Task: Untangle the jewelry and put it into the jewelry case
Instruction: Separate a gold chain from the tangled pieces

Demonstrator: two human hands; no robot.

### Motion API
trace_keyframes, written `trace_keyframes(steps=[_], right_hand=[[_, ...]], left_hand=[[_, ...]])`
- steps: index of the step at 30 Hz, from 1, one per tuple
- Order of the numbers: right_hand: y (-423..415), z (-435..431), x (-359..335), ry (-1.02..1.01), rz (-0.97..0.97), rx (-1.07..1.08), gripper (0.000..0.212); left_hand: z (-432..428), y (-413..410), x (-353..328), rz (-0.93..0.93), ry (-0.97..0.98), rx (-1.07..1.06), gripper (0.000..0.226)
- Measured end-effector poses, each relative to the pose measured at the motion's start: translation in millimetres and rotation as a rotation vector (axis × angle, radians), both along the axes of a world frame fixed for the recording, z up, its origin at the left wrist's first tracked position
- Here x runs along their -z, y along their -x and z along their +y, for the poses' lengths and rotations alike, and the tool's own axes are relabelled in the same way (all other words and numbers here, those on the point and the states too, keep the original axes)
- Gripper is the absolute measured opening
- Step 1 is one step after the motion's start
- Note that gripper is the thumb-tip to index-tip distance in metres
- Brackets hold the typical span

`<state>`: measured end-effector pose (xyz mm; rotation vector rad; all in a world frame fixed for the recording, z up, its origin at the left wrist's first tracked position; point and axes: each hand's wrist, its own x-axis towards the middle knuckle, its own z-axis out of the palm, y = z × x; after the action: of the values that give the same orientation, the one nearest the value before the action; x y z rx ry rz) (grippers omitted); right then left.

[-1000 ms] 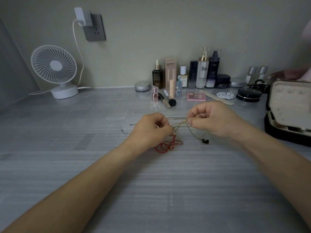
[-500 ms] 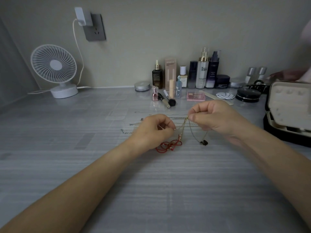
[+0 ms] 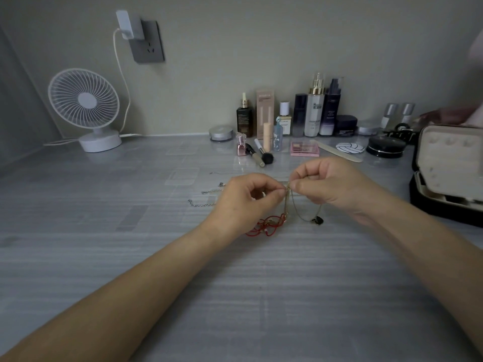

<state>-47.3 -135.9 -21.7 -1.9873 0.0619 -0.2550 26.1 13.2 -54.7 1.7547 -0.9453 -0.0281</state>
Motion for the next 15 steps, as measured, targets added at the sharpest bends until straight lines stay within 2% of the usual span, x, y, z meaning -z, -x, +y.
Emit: trace_keyframes(steps=[4, 8, 15], right_hand=[[-1.6, -0.4, 2.2, 0.017, -0.005, 0.008, 0.014], [-4.3, 0.1, 4.9, 0.118, -0.003, 0.020, 0.018], [-3.9, 1.0, 4.6, 0.127, -0.064, 0.014, 0.018]], left_hand=[[-0.1, 0.4, -1.1, 0.034, 0.016, -0.007, 0.020], [0.3, -0.4, -2.2, 0.076, 0.026, -0.033, 0.025], [0.2, -2.1, -4.5, 0.176, -0.106, -0.102, 0.019]])
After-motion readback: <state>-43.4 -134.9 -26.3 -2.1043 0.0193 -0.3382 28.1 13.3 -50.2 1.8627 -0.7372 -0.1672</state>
